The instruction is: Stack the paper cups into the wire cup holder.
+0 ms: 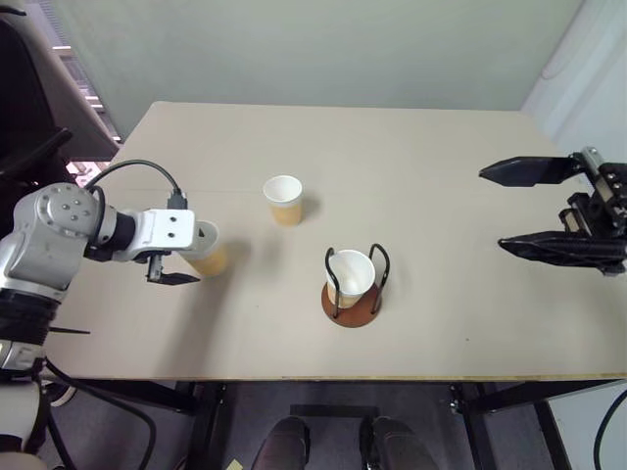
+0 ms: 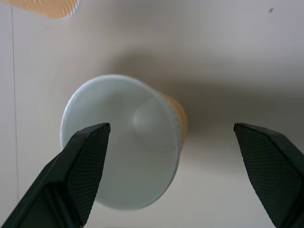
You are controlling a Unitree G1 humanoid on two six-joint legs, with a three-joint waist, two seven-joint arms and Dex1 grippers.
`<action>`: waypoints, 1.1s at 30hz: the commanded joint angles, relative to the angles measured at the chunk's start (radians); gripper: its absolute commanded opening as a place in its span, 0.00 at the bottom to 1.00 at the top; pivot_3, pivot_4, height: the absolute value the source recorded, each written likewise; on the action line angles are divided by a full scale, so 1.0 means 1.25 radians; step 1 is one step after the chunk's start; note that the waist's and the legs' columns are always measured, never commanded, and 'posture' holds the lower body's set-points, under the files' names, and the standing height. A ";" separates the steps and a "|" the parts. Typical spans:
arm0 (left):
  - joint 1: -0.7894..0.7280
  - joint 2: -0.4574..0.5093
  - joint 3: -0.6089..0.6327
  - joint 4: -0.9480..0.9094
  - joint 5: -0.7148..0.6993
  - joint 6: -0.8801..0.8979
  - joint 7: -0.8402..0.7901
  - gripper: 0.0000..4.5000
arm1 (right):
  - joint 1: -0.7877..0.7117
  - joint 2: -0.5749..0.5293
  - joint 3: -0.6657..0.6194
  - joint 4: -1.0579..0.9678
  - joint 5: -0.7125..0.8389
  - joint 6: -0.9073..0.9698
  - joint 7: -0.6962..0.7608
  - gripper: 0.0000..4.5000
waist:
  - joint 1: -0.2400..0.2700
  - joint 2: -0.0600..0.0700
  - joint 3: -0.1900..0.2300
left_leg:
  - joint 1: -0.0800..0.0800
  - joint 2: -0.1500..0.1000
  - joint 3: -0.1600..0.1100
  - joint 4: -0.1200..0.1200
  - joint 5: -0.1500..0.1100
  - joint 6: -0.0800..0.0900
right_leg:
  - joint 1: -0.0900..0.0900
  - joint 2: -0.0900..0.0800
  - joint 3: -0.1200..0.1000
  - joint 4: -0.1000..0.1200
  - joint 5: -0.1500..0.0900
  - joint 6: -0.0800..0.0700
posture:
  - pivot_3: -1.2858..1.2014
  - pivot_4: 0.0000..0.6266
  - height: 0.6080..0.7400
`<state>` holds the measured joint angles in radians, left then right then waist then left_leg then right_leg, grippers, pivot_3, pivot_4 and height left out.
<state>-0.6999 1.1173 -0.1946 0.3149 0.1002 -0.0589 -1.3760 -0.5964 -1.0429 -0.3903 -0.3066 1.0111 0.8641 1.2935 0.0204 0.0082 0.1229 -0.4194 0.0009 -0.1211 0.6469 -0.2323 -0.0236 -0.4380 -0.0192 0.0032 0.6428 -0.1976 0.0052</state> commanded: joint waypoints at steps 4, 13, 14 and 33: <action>-0.033 -0.016 0.000 0.005 0.019 -0.020 0.001 0.54 | 0.010 -0.027 -0.030 -0.029 0.020 -0.019 -0.011 1.00 | 0.000 0.000 0.000 | 0.000 0.000 0.000 0.000 0.000 0.000 | 0.000 0.000 0.000 0.000 0.000 0.000 | 0.52 0.24 1.00; -0.051 -0.026 0.017 -0.037 -0.053 0.006 -0.076 0.00 | 0.037 -0.045 -0.028 -0.035 0.004 -0.034 -0.018 1.00 | 0.001 0.000 0.000 | 0.000 0.000 0.000 0.000 0.000 0.000 | 0.000 0.000 0.000 0.000 0.000 0.001 | 0.52 0.24 1.00; -0.057 -0.030 0.021 -0.045 -0.069 0.015 -0.088 0.00 | 0.043 -0.051 -0.026 -0.036 -0.004 -0.038 -0.019 1.00 | 0.003 0.000 0.000 | 0.000 0.000 0.000 0.000 0.000 0.000 | 0.000 0.000 0.000 0.000 0.000 0.001 | 0.52 0.24 1.00; -0.617 -0.383 -0.260 0.102 -0.485 -0.106 -0.191 0.00 | 0.200 -0.182 -0.226 -0.088 -0.094 -0.072 0.008 1.00 | 0.016 0.002 -0.001 | -0.008 -0.001 0.005 0.012 -0.004 0.005 | 0.005 -0.001 0.003 -0.005 0.002 0.013 | 0.52 0.24 1.00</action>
<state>-1.4448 0.6415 -0.4908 0.4390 -0.4679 -0.1449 -1.5741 -0.3451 -1.2480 -0.6084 -0.3935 0.8969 0.7645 1.3108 0.0410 0.0110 0.1216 -0.4281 -0.0010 -0.1136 0.6638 -0.2380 -0.0186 -0.4296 -0.0205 0.0072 0.6353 -0.1967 0.0241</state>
